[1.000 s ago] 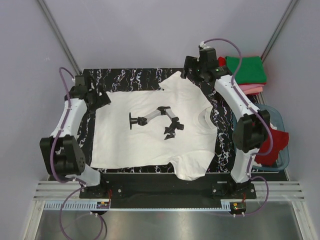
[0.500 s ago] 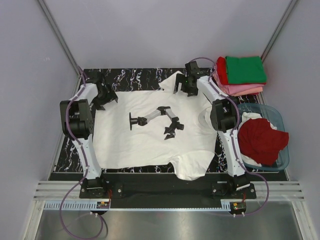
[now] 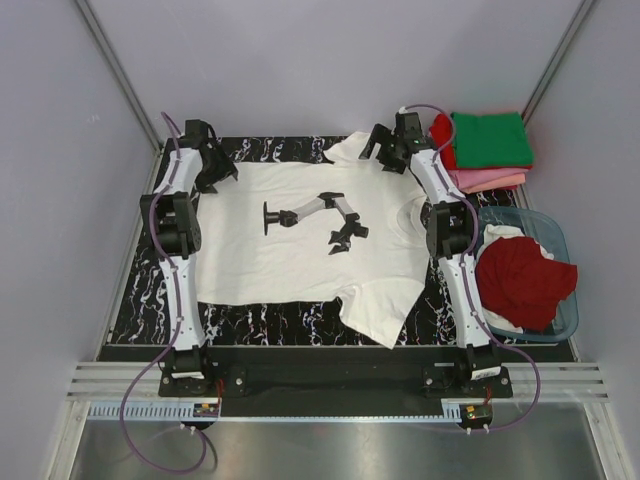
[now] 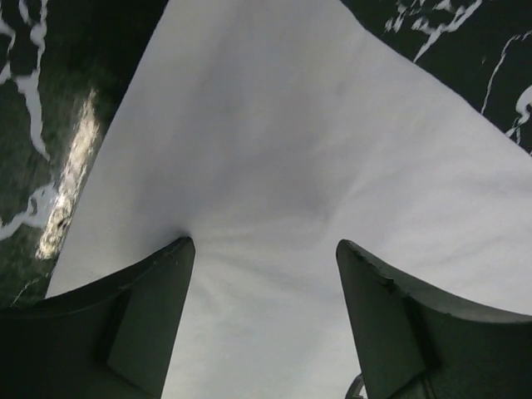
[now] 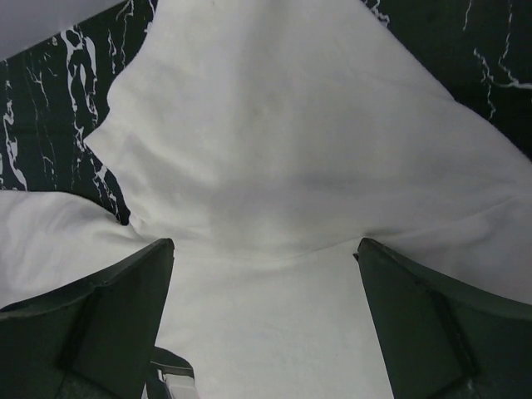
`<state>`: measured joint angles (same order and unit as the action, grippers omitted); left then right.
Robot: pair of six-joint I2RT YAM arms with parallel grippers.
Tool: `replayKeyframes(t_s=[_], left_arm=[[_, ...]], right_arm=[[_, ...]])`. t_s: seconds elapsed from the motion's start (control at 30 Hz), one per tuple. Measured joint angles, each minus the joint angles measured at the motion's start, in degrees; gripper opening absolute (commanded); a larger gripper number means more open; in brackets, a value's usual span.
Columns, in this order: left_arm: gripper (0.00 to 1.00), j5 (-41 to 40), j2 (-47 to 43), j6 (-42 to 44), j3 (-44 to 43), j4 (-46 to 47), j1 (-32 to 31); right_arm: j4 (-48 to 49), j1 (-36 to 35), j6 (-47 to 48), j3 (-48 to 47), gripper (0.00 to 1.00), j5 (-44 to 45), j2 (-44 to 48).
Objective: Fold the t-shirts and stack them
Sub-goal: Flatten the tshirt out
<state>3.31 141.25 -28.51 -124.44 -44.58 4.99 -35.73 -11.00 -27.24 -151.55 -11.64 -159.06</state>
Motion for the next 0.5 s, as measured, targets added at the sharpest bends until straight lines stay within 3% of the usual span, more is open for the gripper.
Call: replayKeyframes(t_s=[0.1,0.23,0.37,0.5], left_arm=[[0.84,1.01,4.07,-0.02,-7.34,-1.05,-0.02],[0.92,2.36,3.78,0.02,-7.63,-1.31,0.07],[0.95,2.36,-3.50,0.20,0.74,-2.25,0.33],[0.95,2.05,-21.97,0.13,17.92,-2.12,1.62]], right_arm=[[3.54,0.81,-0.13,-0.15,1.00,-1.57,-0.76],[5.90,1.27,0.26,0.07,1.00,-3.76,-0.98],[7.96,1.31,0.74,7.30,1.00,-5.75,3.37],[7.54,1.31,1.09,18.97,1.00,-7.17,13.90]])
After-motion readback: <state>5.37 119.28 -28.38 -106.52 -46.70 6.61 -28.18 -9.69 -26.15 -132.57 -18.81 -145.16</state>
